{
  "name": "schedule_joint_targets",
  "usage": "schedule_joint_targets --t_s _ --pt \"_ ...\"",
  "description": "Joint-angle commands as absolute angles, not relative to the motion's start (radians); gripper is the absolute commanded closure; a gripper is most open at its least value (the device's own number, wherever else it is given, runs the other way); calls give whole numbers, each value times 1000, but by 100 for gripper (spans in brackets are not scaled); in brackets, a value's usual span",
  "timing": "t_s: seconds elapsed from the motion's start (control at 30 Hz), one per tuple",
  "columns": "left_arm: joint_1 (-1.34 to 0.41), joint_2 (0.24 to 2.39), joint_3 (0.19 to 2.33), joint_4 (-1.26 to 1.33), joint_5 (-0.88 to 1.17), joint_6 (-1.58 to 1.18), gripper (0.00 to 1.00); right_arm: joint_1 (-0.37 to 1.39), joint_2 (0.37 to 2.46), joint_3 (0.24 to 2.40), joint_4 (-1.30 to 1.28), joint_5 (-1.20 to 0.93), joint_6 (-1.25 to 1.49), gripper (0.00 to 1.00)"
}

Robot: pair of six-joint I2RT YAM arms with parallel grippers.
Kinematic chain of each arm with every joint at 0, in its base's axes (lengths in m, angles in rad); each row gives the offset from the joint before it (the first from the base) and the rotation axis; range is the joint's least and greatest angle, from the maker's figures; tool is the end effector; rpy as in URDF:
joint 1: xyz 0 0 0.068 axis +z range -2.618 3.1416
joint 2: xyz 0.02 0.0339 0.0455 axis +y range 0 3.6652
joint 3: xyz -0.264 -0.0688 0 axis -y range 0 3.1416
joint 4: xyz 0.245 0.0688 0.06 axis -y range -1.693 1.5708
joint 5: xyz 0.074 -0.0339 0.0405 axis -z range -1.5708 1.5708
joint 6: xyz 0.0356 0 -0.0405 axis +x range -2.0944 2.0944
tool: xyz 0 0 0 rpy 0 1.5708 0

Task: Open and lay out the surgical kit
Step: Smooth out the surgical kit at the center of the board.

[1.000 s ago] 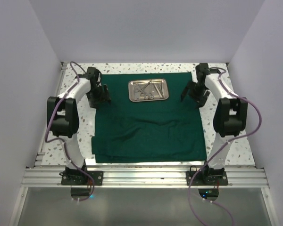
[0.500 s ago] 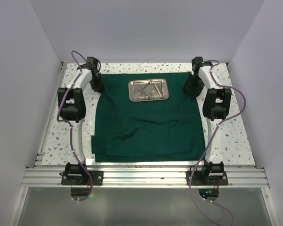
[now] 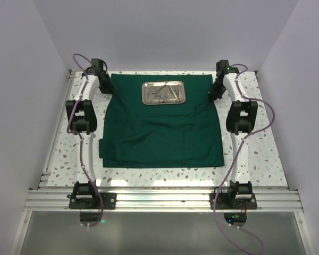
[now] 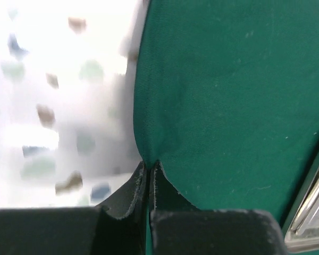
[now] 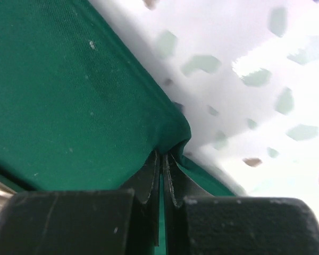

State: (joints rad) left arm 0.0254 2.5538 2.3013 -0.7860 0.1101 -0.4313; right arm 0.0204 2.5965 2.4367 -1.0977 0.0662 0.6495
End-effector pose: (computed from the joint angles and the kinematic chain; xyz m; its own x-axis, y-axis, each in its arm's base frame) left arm 0.5473 0.0100 0.1625 -0.7952 -0.4359 -0.4215 -0.3324 0.8948 -0.2982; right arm 0.5309 0.0085 0.1664 -0.7574 0.5881 -0.2835 0.5753 0.8065 0.1363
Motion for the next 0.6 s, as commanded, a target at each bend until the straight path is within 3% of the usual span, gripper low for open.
schedule_joint_targets --t_s 0.0,0.17,0.2,0.23,0.3,0.33,0.37,0.4,0.57 --pt "83 2649 2428 -651 58 -462 100 3 2674 2466 -945 86 725 100" --pt "103 2689 2459 -516 97 -518 100 -29 2707 2499 -844 69 767 100" --pt "104 2686 2460 -494 104 -520 80 -34 2707 2505 -824 55 765 93" --pt "103 2677 2459 -486 135 -509 65 -34 2689 2502 -824 49 765 66" --pt "101 2601 2415 -489 150 -499 33 -35 2639 2429 -793 45 753 37" --pt "101 2556 2377 -483 147 -488 27 -34 2596 2378 -769 48 750 14" --pt "101 2506 2271 -476 140 -482 21 -32 2504 2318 -741 38 747 5" --pt "100 2393 2216 -465 129 -476 10 -34 2447 2199 -694 41 741 2" --pt "83 2093 1964 -554 86 -430 8 -32 2142 1886 -641 46 729 2"
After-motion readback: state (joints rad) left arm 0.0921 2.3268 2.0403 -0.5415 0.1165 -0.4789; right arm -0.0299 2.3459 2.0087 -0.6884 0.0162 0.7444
